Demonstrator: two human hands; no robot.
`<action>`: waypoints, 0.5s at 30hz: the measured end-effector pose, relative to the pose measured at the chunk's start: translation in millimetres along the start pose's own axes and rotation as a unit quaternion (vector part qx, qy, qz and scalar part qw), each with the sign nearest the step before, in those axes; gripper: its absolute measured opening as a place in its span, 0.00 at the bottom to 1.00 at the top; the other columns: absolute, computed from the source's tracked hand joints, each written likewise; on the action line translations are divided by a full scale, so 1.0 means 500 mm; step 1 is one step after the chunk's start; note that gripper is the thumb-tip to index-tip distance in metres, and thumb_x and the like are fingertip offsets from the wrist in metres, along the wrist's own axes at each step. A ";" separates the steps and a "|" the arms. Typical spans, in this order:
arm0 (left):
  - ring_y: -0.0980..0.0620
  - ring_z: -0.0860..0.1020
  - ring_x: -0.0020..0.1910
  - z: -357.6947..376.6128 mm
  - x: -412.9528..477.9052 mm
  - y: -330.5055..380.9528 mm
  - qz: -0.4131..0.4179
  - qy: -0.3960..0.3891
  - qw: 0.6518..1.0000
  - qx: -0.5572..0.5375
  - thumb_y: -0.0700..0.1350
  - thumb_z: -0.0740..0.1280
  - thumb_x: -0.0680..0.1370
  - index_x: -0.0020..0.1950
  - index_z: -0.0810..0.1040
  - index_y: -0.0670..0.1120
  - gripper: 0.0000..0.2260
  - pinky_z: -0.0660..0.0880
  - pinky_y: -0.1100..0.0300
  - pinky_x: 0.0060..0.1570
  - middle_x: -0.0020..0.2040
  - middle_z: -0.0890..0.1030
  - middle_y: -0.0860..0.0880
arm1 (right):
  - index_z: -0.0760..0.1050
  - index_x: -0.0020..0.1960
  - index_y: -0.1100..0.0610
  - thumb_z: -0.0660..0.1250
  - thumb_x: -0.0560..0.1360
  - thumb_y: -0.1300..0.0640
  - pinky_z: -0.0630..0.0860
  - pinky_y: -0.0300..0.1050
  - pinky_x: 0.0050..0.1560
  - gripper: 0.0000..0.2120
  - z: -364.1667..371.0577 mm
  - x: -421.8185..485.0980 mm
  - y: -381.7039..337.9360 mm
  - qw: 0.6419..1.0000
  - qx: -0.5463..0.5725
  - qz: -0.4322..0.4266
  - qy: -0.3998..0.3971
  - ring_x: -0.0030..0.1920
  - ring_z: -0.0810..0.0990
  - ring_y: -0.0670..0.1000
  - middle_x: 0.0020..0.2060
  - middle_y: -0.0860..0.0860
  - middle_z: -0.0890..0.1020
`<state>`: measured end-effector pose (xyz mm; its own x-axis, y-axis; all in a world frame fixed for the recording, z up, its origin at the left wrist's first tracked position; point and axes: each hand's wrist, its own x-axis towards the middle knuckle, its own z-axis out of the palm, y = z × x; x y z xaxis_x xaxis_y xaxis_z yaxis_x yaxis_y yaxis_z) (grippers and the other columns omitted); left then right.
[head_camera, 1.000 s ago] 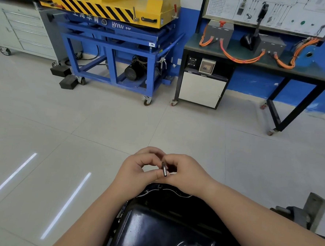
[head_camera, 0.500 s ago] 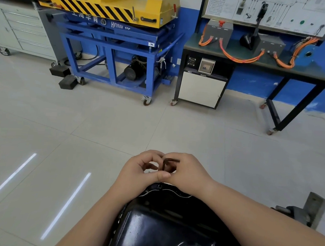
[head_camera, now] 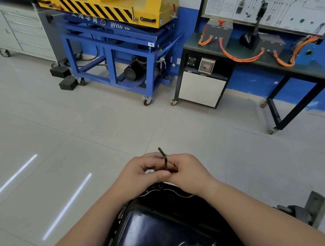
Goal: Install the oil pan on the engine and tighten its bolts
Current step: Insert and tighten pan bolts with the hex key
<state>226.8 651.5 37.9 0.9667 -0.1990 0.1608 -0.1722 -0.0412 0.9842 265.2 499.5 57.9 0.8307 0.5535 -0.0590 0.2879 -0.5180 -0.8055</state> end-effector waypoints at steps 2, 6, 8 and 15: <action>0.50 0.79 0.49 0.003 0.001 -0.002 -0.013 0.021 0.999 -0.026 0.46 0.74 0.64 0.41 0.83 0.51 0.07 0.74 0.52 0.53 0.48 0.82 0.49 | 0.79 0.41 0.61 0.73 0.67 0.61 0.75 0.44 0.41 0.05 0.001 0.000 0.001 1.000 -0.007 0.005 0.025 0.35 0.75 0.45 0.34 0.53 0.82; 0.50 0.79 0.44 0.006 0.004 -0.006 -0.013 0.036 0.999 -0.036 0.46 0.74 0.62 0.34 0.77 0.48 0.07 0.72 0.55 0.49 0.46 0.82 0.49 | 0.73 0.34 0.61 0.75 0.64 0.56 0.67 0.43 0.33 0.13 0.009 0.000 -0.002 0.999 -0.015 -0.013 0.041 0.29 0.67 0.46 0.25 0.46 0.73; 0.48 0.79 0.44 0.005 0.006 -0.008 -0.013 0.045 0.998 -0.038 0.46 0.74 0.62 0.32 0.76 0.43 0.10 0.73 0.55 0.48 0.48 0.81 0.47 | 0.68 0.31 0.58 0.77 0.63 0.54 0.60 0.37 0.29 0.18 0.011 0.000 -0.004 0.999 -0.023 -0.007 0.042 0.28 0.62 0.44 0.22 0.43 0.67; 0.46 0.80 0.52 -0.007 0.005 -0.010 -0.023 0.019 0.999 -0.036 0.41 0.72 0.67 0.37 0.82 0.39 0.05 0.74 0.53 0.55 0.50 0.84 0.48 | 0.73 0.28 0.38 0.70 0.70 0.67 0.68 0.29 0.39 0.25 -0.004 -0.007 -0.011 0.998 0.050 -0.021 -0.035 0.34 0.75 0.35 0.33 0.29 0.77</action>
<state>230.9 654.3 33.8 0.9800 -0.1615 0.1159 -0.1141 0.0206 0.9933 261.8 499.1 63.5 0.7828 0.6193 -0.0610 0.2705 -0.4268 -0.8629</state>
